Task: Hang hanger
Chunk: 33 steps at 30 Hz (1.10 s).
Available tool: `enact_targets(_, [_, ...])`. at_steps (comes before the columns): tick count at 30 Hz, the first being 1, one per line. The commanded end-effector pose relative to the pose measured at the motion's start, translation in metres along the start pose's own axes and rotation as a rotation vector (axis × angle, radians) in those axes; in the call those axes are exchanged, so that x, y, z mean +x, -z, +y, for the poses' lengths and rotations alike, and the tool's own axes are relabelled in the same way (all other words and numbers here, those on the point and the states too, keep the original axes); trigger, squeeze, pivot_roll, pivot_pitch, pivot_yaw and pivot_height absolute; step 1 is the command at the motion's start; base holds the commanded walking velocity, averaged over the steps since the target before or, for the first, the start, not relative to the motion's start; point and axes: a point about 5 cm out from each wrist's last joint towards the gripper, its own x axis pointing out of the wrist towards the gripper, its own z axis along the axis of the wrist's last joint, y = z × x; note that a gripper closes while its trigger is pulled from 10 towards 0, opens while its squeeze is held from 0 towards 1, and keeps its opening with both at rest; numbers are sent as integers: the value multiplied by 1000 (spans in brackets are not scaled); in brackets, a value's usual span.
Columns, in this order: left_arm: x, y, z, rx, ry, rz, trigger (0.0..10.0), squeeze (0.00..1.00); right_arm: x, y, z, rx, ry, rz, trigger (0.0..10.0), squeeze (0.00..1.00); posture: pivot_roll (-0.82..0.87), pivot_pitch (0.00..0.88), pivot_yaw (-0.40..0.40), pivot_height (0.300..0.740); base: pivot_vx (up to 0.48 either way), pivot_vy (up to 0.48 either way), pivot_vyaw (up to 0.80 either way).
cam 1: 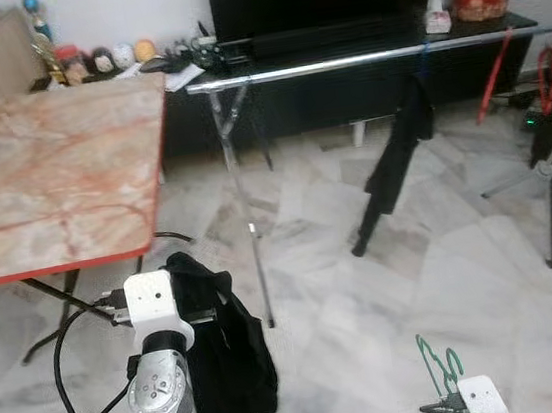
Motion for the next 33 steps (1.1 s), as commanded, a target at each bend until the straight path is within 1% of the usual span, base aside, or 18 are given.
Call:
enact_targets(1, [3, -9, -2, -5, 6, -46, 10000, 0, 0, 7, 5, 19, -5, 15, 10000, 0, -50, 0, 41, 740, 0, 480, 0])
enact_targets(4, [4, -10, -2, -5, 6, -48, 10000, 0, 0, 6, 10, 28, -11, 13, 10000, 0, -45, 0, 40, 740, 0, 480, 0])
enact_targets(8, [5, -11, -1, -2, 2, -51, 10000, 0, 1, 4, 12, 29, -14, 6, 10000, 0, -42, 0, 38, 740, 0, 480, 0])
enact_targets(10, [5, -11, -1, -2, 0, -53, 10000, 0, 1, 3, 12, 0, -13, 2, 10000, 0, -41, 0, 37, 740, 0, 480, 0])
enact_targets(12, [5, -12, -1, -2, -1, -53, 10000, 0, 1, 3, 13, -9, -14, 1, 10000, 0, -41, 0, 37, 740, 0, 480, 0])
enact_targets(13, [5, -12, 0, -2, -4, -55, 10000, 0, 1, 3, 14, -30, -17, 1, 10000, 0, -38, 0, 33, 740, 0, 480, 800])
enact_targets(14, [5, -12, 0, -1, -5, -55, 10000, 0, 1, 3, 14, -32, -18, 2, 10000, 0, -38, 0, 33, 740, 0, 386, 800])
enact_targets(17, [5, -12, 0, -1, -9, -55, 10000, 0, 1, 3, 13, -11, -13, 2, 10000, 0, -36, 0, 30, 740, 0, 385, 800])
enact_targets(18, [5, -12, 0, 0, -10, -55, 10000, 0, 1, 3, 13, 5, -11, 0, 10000, 0, -36, 0, 28, 740, 0, 360, 0])
enact_targets(20, [5, -12, 0, 0, -13, -55, 10000, 0, 1, 2, 13, -2, -13, 1, 10000, 0, -36, 0, 28, 740, 0, 353, 0])
enact_targets(22, [5, -12, 1, 1, -18, -53, 10000, 0, 1, 2, 13, 15, -14, 0, 10000, 0, -34, 0, 25, 740, 0, 343, 0])
enact_targets(25, [6, -12, 1, 2, -19, -53, 10000, 0, 1, 2, 13, 5, -13, -1, 10000, 0, -31, 0, 22, 740, 0, 339, 0])
enact_targets(31, [5, -14, -1, 10, 5, -69, 10000, 0, 1, 1, 11, 5, -10, -4, 10000, 0, -29, 0, 20, 740, 0, 0, 0])
enact_targets(33, [4, -15, -5, -1, 34, -74, 10000, 0, 1, 0, 11, 6, -9, -5, 10000, 0, -27, 0, 19, 740, 0, 0, 0])
